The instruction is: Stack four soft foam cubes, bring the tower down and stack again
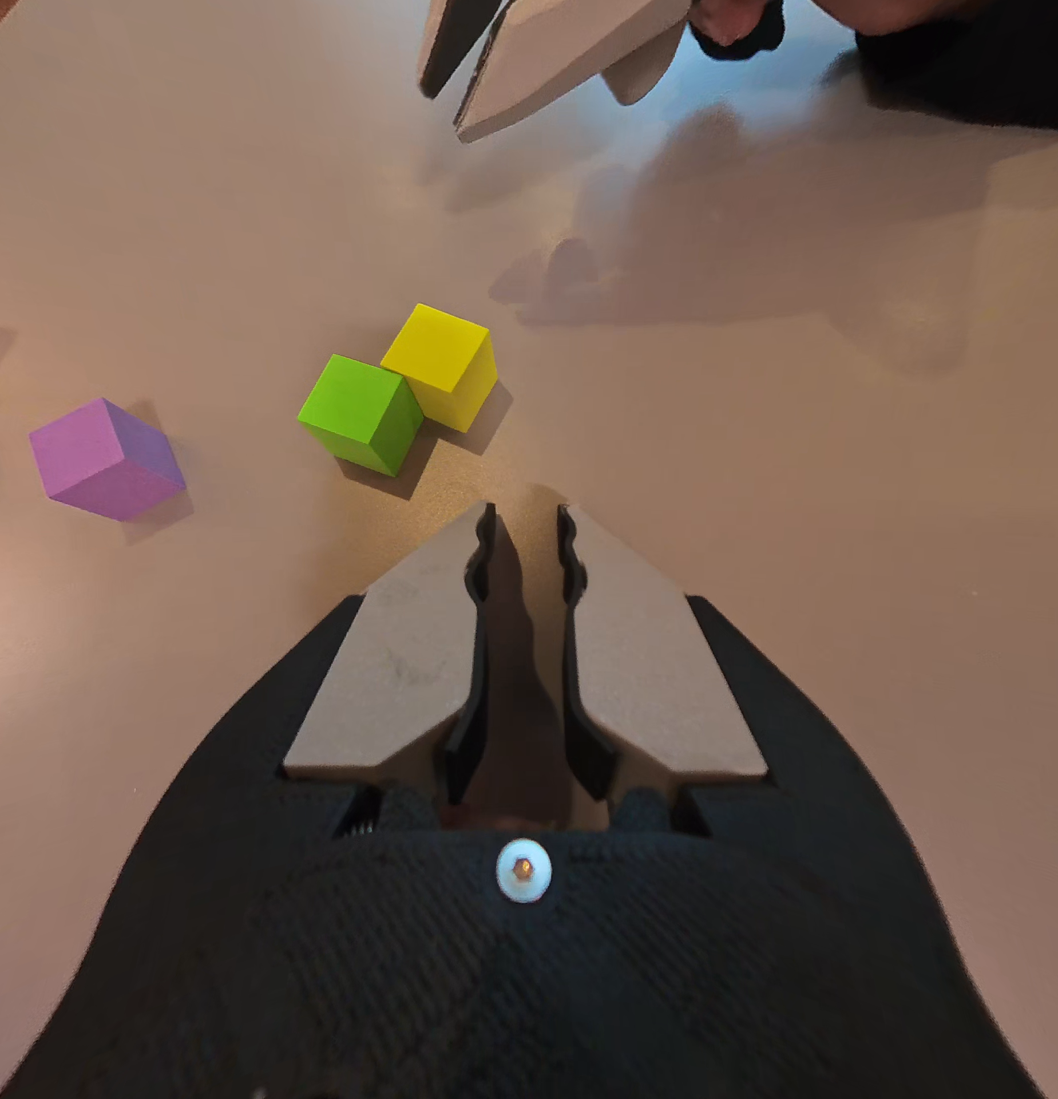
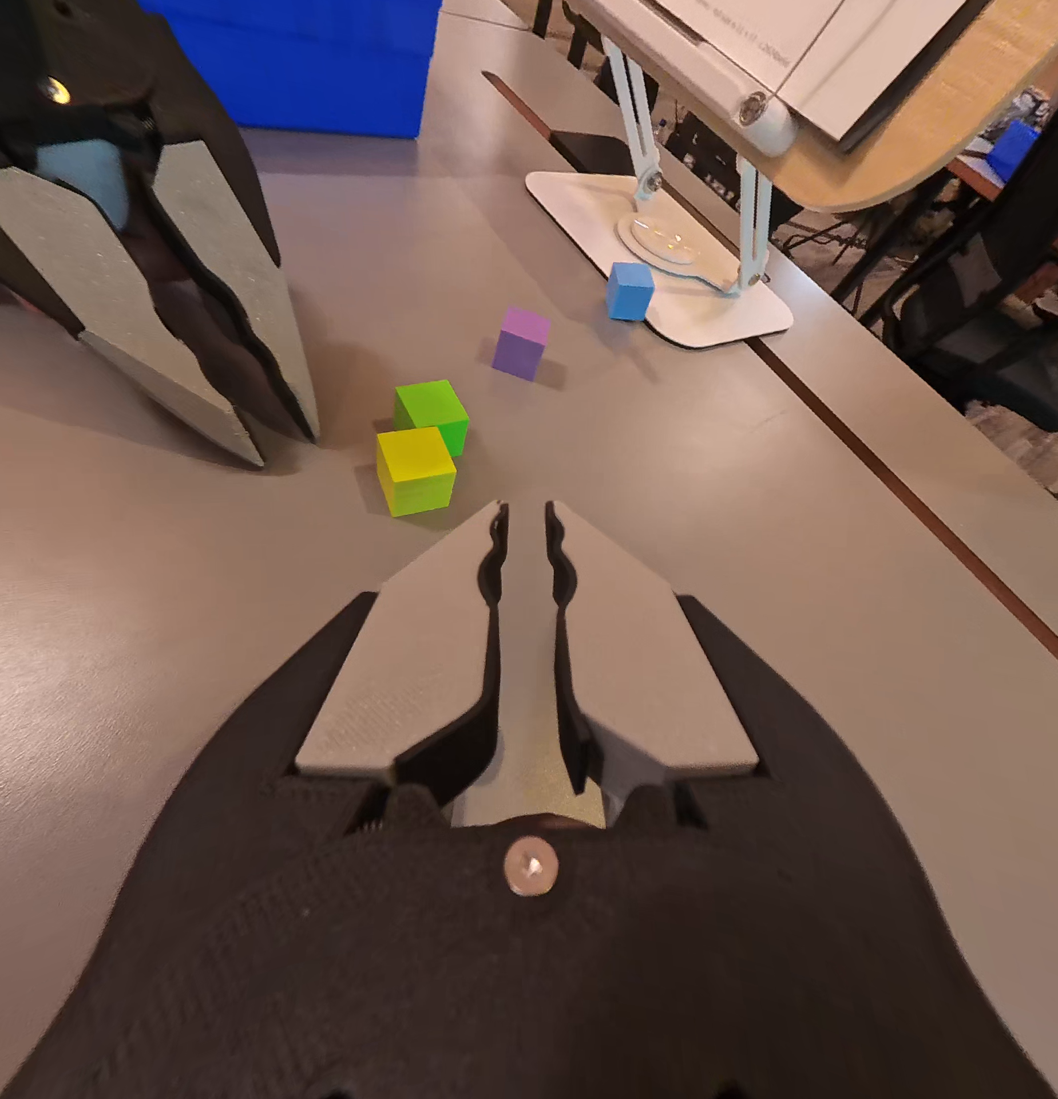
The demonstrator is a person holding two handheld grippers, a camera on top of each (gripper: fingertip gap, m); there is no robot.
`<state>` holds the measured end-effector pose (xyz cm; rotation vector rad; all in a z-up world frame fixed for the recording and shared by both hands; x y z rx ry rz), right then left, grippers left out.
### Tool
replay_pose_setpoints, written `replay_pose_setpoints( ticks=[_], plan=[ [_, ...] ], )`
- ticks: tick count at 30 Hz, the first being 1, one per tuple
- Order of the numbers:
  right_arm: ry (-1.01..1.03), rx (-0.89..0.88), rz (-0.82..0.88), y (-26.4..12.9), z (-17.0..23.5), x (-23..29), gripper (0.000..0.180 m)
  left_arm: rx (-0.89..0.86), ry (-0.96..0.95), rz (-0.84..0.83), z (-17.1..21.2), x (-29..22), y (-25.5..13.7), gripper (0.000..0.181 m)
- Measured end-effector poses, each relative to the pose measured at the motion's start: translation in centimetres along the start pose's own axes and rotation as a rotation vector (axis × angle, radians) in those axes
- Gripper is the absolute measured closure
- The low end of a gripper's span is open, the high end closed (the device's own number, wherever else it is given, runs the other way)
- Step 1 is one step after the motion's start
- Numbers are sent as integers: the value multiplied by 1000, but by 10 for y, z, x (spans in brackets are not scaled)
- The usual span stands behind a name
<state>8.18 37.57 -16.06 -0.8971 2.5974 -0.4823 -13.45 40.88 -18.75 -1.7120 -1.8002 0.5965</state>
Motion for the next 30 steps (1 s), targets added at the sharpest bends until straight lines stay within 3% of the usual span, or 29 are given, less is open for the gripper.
replay_pose_setpoints(
  ticks=[30],
  plan=[
    [1, 117, 60, 14, 10, 2, 168, 0, 13, -14, 0, -1, 0, 161]
  ],
)
Point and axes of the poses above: each gripper's, where its closed fingertips meet, y out along the fingers, z out of its underside, x = y × z across the jaws, the point moved 10 cm from there along -y, back along the fingers, and after that the axes turned 4 degrees about y, right-handed, at the moved point
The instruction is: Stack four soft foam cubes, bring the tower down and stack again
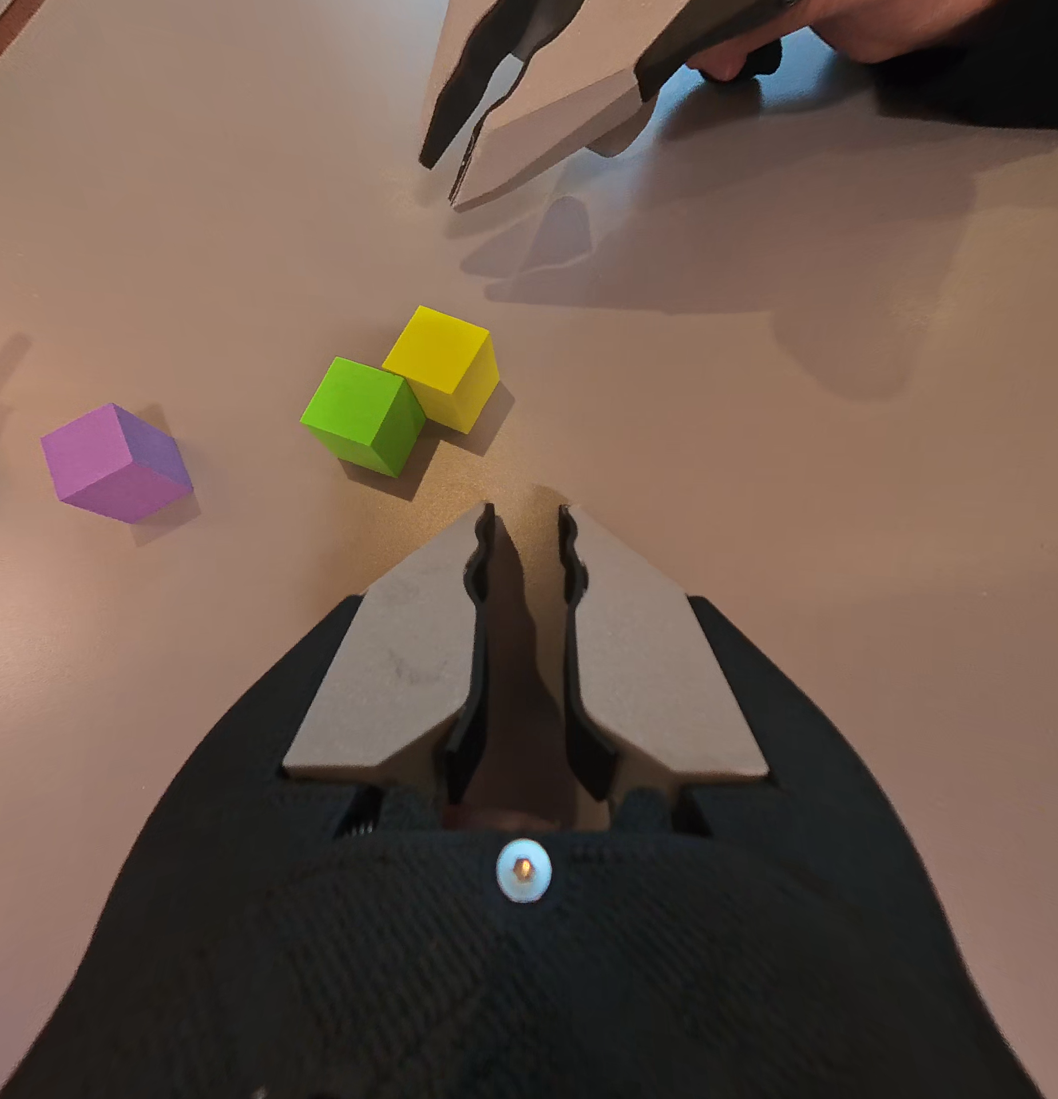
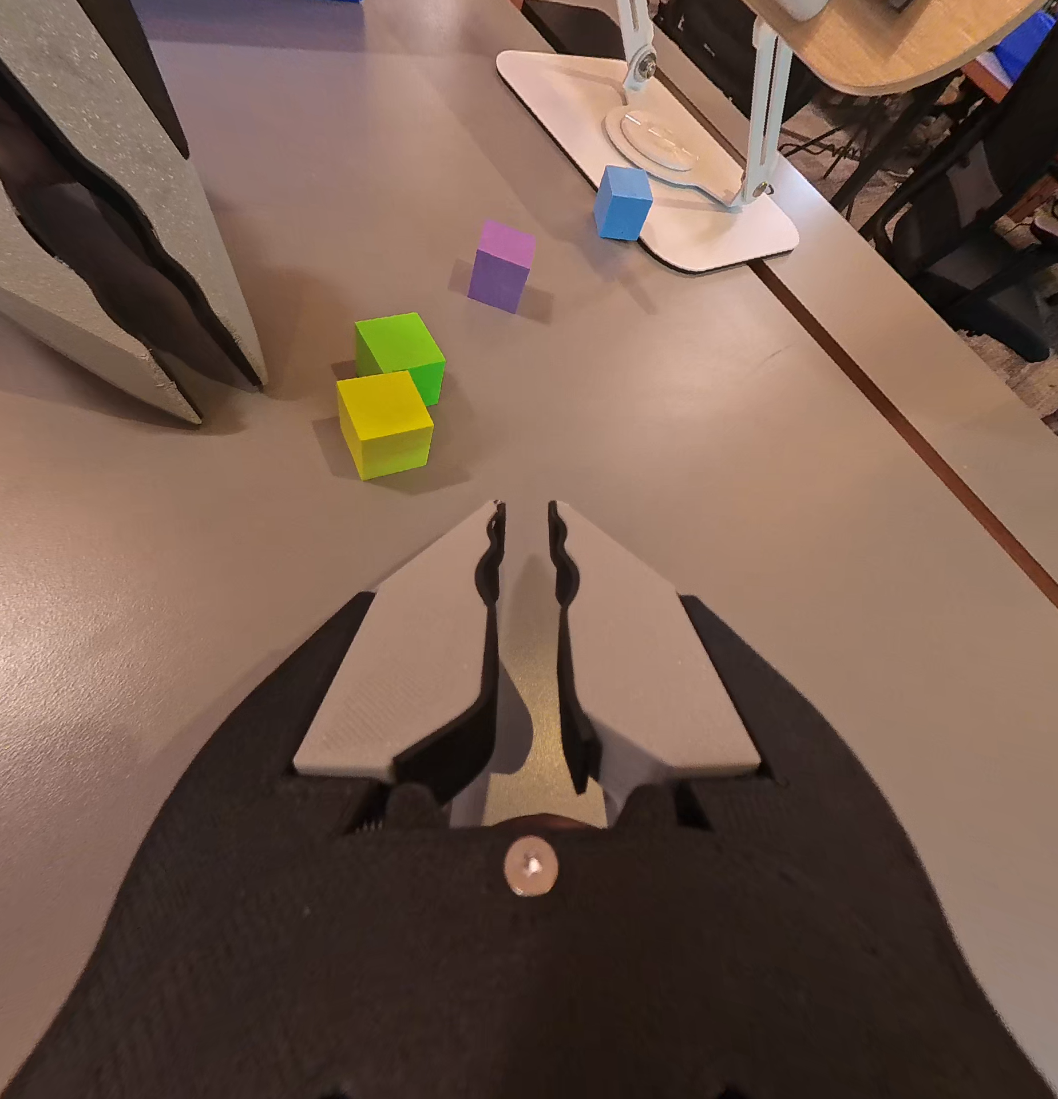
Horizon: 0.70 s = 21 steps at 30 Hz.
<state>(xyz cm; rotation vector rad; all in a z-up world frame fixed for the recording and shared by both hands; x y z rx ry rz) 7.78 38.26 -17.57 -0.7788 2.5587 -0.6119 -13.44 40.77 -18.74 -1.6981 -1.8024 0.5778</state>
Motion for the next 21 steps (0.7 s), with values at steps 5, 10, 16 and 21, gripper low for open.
replay_pose_setpoints(
  ticks=[5, 10, 16, 21],
  plan=[
    [7, 8, -11, 2, 0, 0, 168, 0, -5, 3, 0, 1, 0, 161],
    [-7, 20, -7, 3, 0, 1, 168, 0, 4, -4, 0, 0, 0, 160],
    [-11, 24, -4, 2, 1, -1, 168, -1, -11, 9, 0, 1, 1, 161],
    [22, 20, -2, 0, 3, -7, 168, 0, -55, 36, 0, 4, 2, 160]
  ],
)
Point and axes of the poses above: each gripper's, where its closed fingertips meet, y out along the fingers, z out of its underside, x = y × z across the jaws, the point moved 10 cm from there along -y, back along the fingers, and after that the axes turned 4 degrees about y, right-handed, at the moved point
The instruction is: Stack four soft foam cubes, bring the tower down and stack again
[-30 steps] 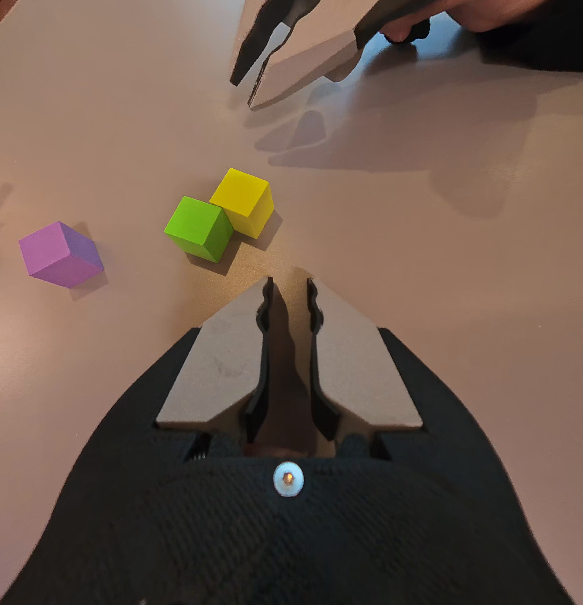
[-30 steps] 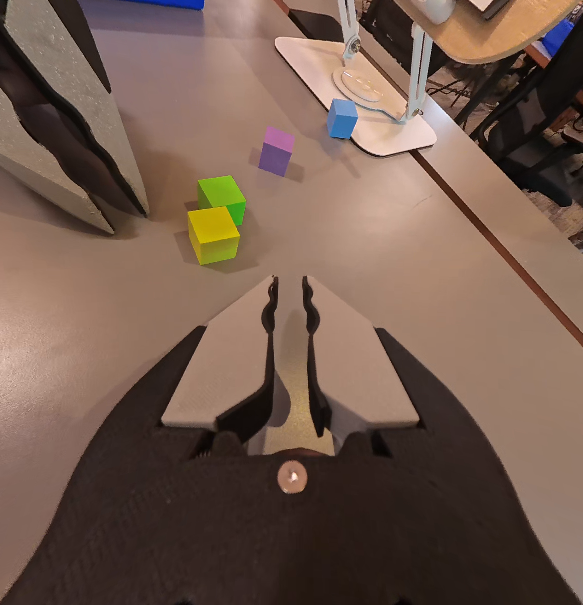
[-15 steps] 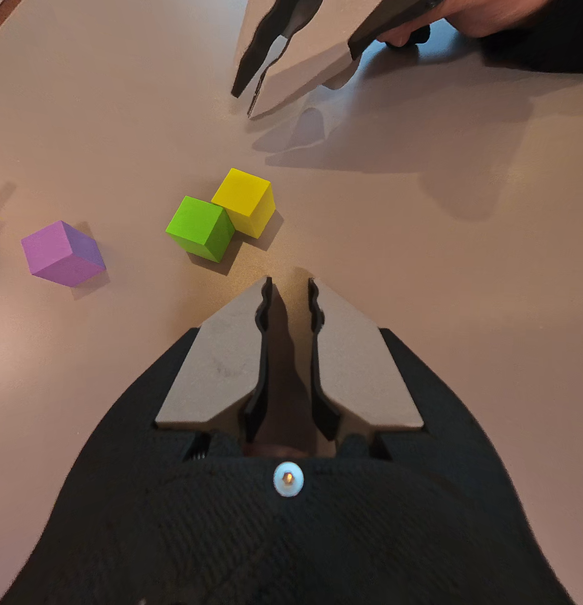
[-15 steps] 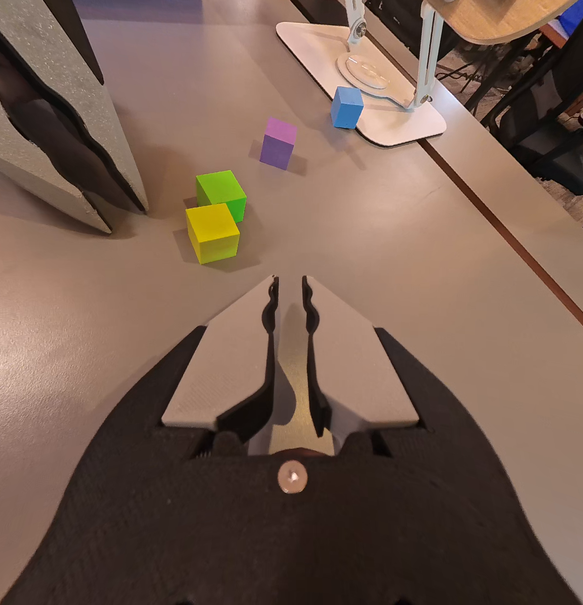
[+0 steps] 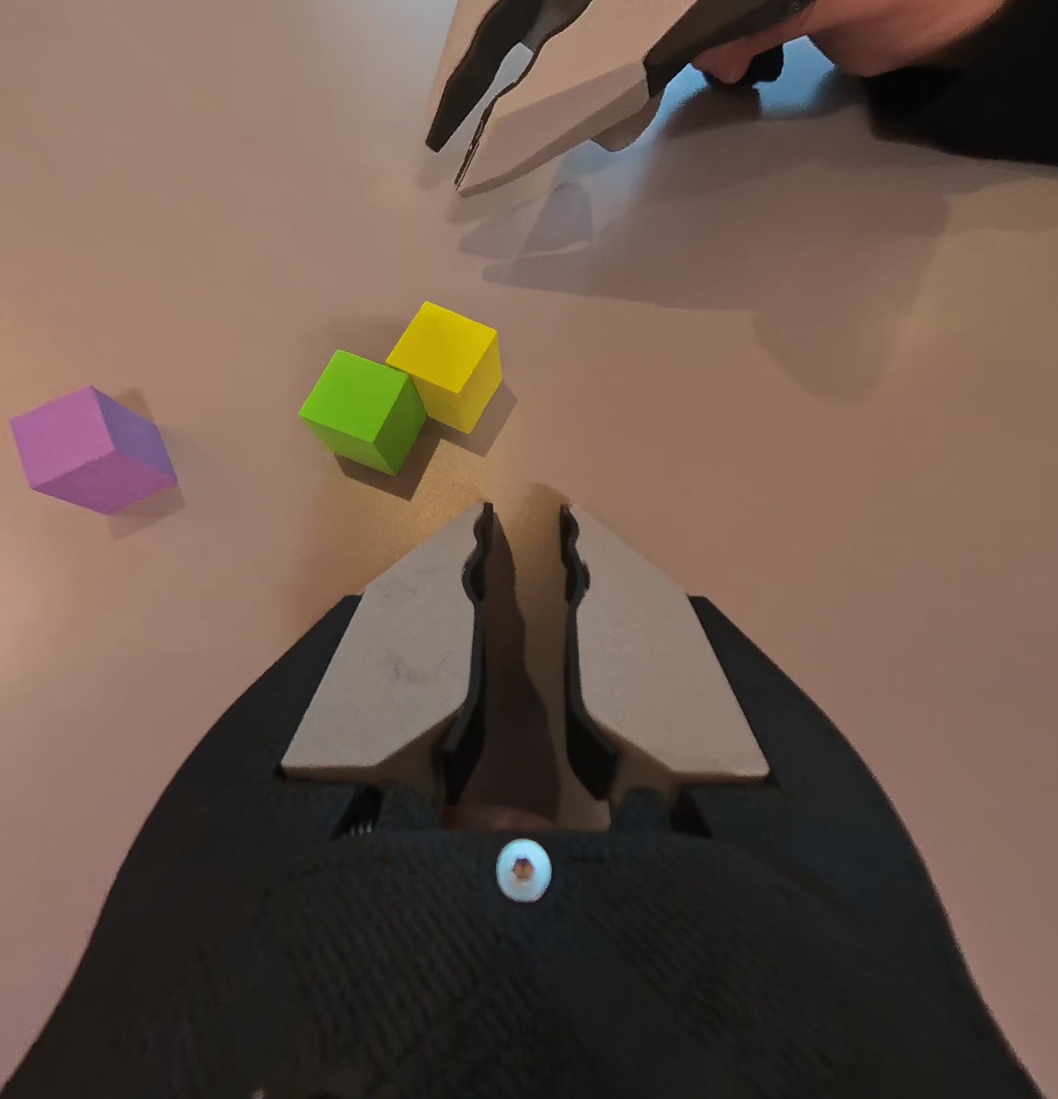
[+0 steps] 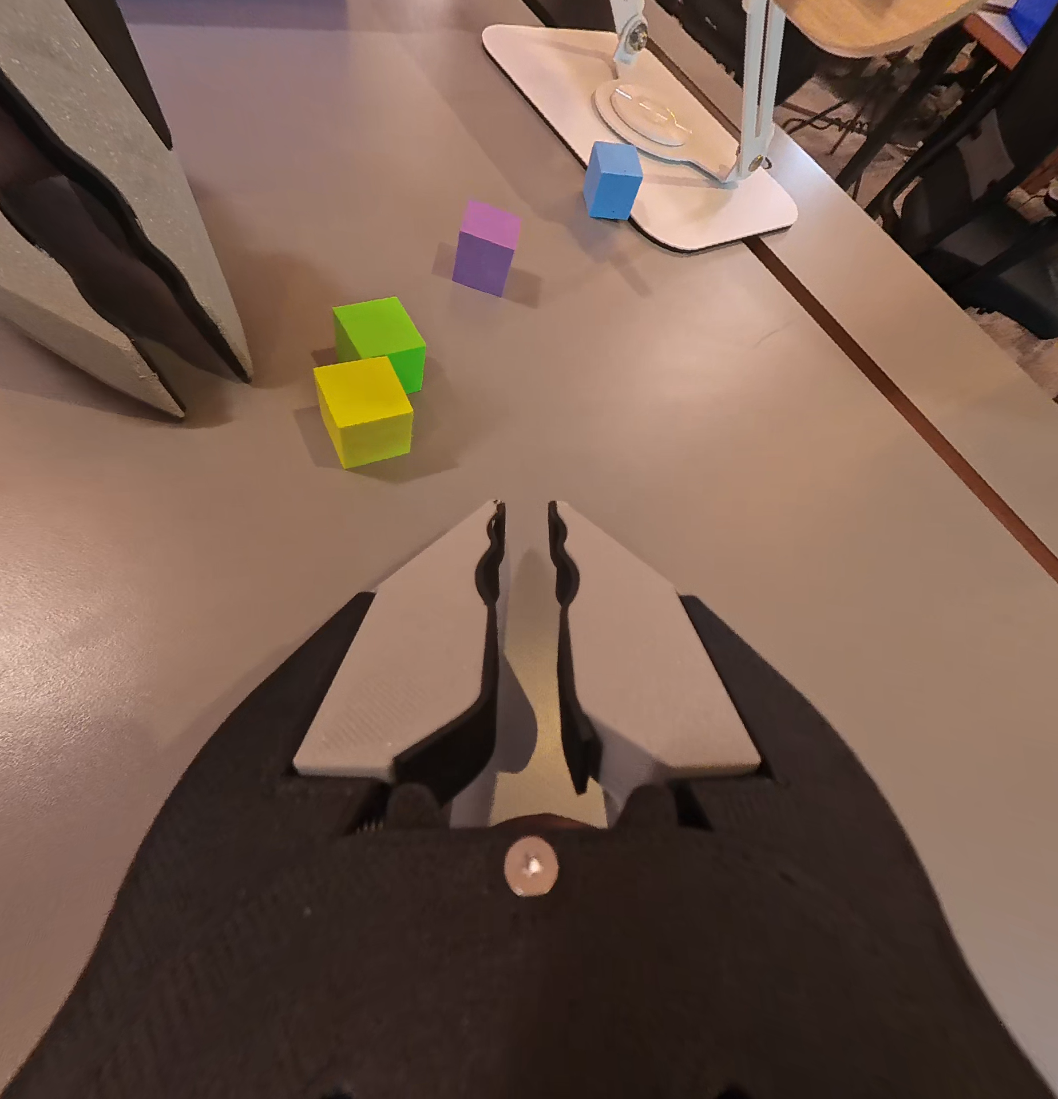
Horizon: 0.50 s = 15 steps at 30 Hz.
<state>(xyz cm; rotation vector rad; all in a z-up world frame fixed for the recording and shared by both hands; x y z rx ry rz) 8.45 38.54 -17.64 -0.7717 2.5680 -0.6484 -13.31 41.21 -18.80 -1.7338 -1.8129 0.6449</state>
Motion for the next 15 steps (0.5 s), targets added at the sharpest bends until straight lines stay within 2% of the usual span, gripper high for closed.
replay_pose_setpoints(
  ticks=[15],
  plan=[
    [-10, 21, -4, 3, 0, 2, 168, 1, 11, -18, 0, -1, -1, 158]
  ],
)
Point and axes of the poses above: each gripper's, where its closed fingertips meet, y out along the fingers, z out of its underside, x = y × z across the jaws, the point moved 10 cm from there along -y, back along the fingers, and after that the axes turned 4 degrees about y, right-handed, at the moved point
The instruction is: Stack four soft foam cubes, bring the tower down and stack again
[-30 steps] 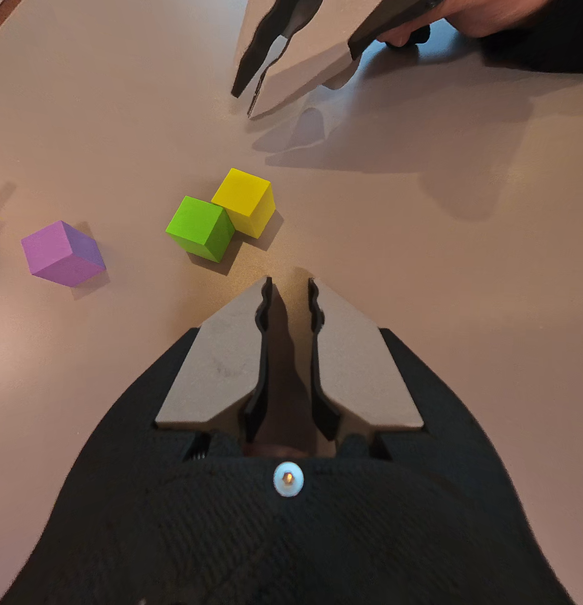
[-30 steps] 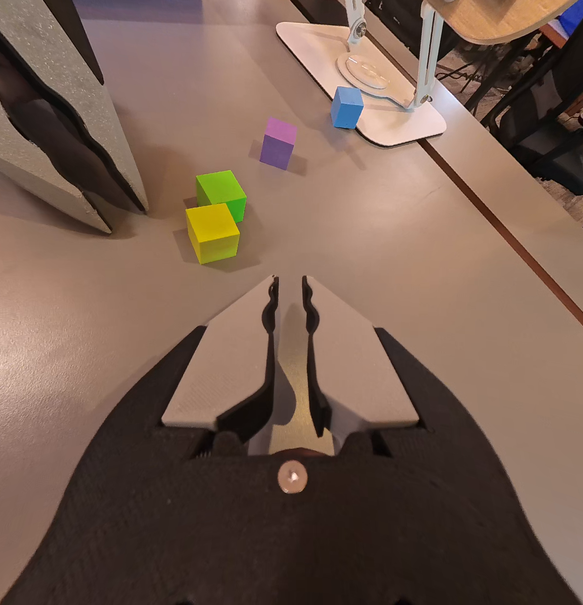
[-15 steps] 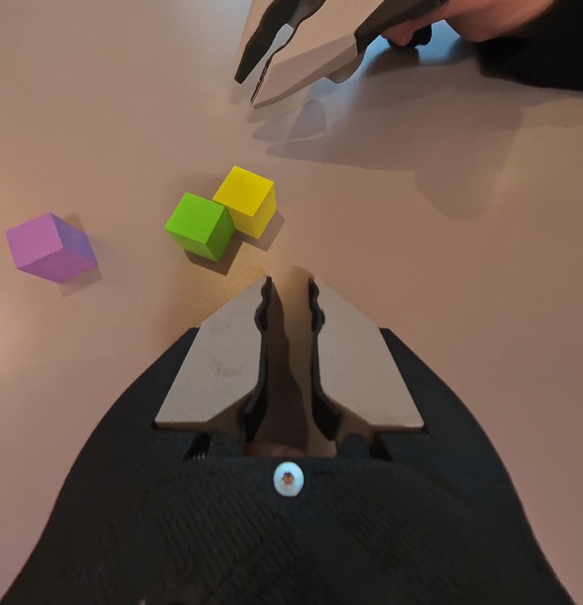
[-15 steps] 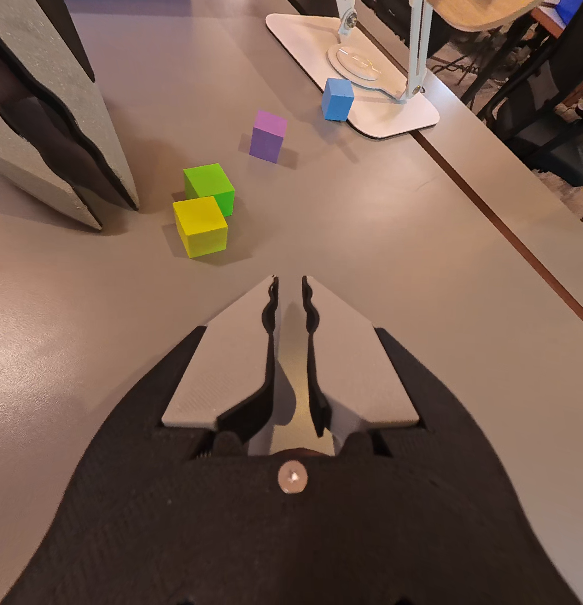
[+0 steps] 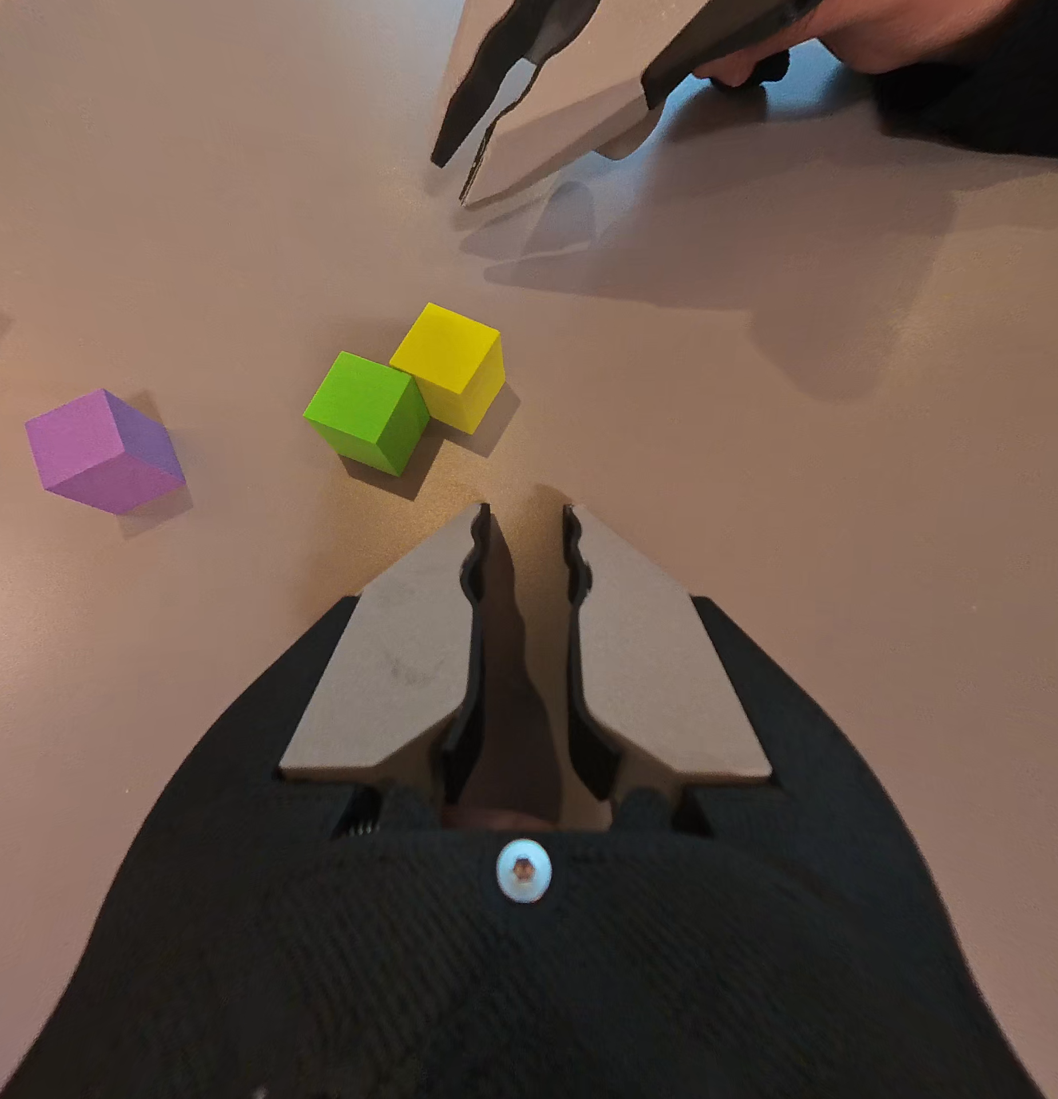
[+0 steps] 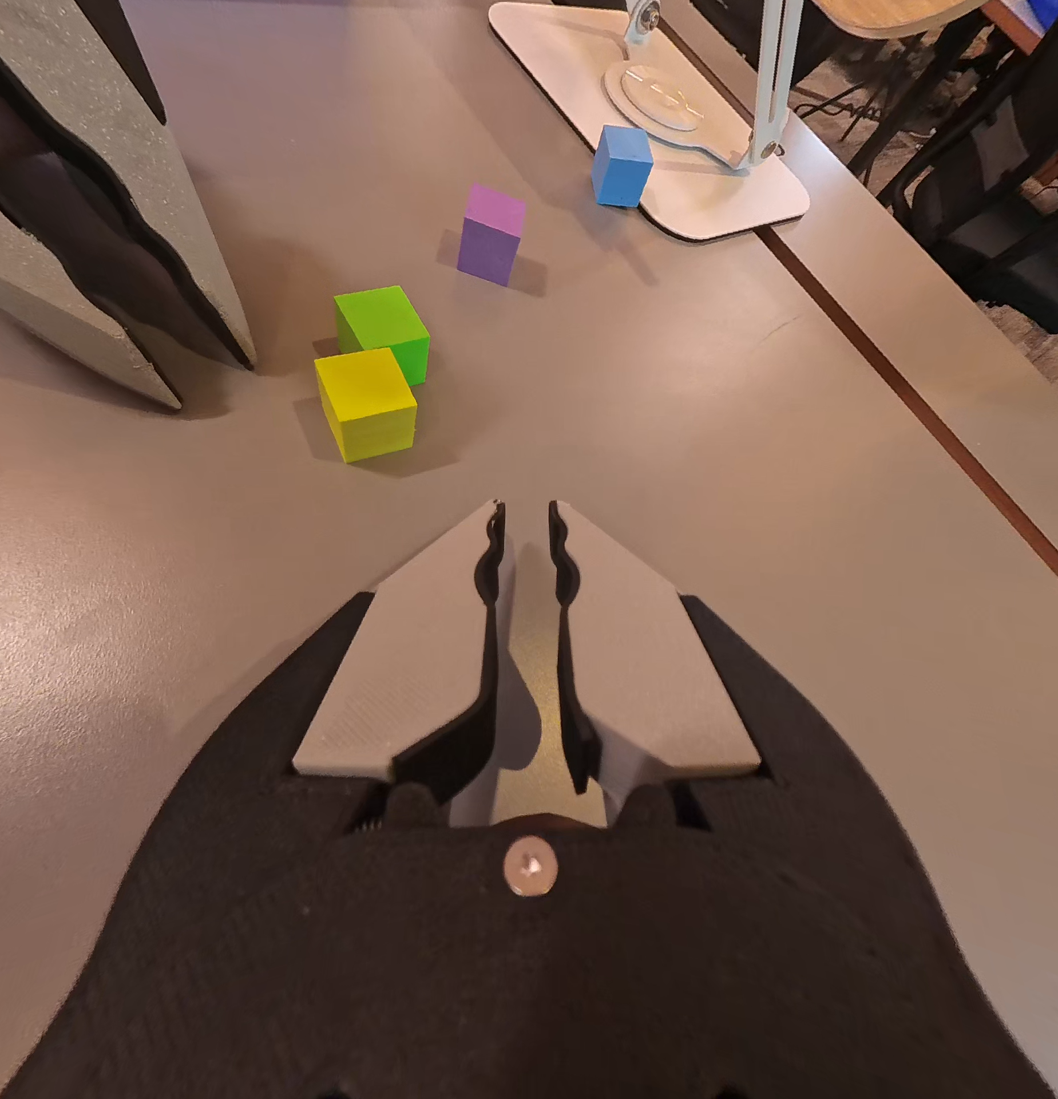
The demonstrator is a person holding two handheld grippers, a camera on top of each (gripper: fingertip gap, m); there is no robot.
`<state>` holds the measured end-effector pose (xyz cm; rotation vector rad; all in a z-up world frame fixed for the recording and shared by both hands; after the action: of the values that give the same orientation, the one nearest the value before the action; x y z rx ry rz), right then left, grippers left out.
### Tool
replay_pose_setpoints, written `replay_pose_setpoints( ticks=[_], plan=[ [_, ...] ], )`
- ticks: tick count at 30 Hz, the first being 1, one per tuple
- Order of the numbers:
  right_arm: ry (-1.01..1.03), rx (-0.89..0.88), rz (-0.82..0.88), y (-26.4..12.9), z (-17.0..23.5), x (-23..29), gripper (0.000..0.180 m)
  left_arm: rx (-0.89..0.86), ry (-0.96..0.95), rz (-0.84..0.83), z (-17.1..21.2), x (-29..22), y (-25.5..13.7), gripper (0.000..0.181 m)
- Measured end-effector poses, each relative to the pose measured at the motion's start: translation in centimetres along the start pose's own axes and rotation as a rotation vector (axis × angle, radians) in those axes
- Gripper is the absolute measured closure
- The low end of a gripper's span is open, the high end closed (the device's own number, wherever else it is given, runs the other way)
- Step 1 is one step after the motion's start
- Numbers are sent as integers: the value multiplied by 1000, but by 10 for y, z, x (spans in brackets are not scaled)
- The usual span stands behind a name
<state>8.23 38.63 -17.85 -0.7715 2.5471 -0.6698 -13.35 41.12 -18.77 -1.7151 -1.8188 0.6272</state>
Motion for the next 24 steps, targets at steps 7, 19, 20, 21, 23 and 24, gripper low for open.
replay_pose_setpoints(
  ticks=[7, 19, 20, 21, 23, 24],
  plan=[
    [-9, 4, -1, 1, 0, 1, 168, 0, -2, 2, 0, 0, 0, 159],
    [-31, 24, -12, 3, 0, 4, 166, 5, -39, -41, 7, 13, -7, 134],
    [-29, 22, -12, 2, 0, 4, 166, 7, -64, -40, 8, 16, -7, 132],
    [-26, 19, -12, 2, -1, 4, 166, 7, -87, -42, 9, 18, -7, 131],
    [-18, 12, -13, 1, -1, 3, 166, 2, -117, -50, 9, 22, -8, 135],
    [-15, 10, -13, 1, -1, 2, 166, 2, -124, -57, 10, 23, -8, 138]
  ],
)
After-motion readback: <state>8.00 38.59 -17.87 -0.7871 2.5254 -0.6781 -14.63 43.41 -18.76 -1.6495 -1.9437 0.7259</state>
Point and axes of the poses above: each gripper's, where its closed fingertips meet, y out along the fingers, z out of its underside, x = y × z across the jaws, the point moved 10 cm from there along -y, back along the fingers, and after that the axes turned 4 degrees about y, right-handed, at the moved point
